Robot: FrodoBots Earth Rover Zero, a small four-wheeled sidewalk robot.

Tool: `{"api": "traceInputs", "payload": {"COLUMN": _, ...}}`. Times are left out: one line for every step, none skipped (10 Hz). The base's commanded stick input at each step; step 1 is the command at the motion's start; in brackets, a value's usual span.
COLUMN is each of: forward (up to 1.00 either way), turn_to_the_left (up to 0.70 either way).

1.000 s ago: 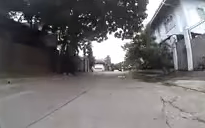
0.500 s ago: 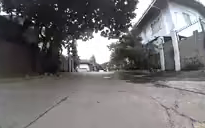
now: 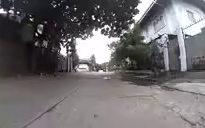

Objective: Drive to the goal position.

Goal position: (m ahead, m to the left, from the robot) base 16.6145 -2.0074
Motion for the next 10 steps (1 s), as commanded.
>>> {"api": "traceInputs", "payload": {"forward": 1.0, "turn_to_the_left": 0.0}}
{"api": "traceInputs", "payload": {"forward": 1.0, "turn_to_the_left": 0.0}}
{"api": "traceInputs", "payload": {"forward": 1.0, "turn_to_the_left": 0.0}}
{"api": "traceInputs", "payload": {"forward": 1.0, "turn_to_the_left": 0.0}}
{"api": "traceInputs", "payload": {"forward": 1.0, "turn_to_the_left": 0.0}}
{"api": "traceInputs", "payload": {"forward": 1.0, "turn_to_the_left": 0.0}}
{"api": "traceInputs", "payload": {"forward": 1.0, "turn_to_the_left": 0.0}}
{"api": "traceInputs", "payload": {"forward": 1.0, "turn_to_the_left": 0.0}}
{"api": "traceInputs", "payload": {"forward": 1.0, "turn_to_the_left": 0.0}}
{"api": "traceInputs", "payload": {"forward": 1.0, "turn_to_the_left": 0.0}}
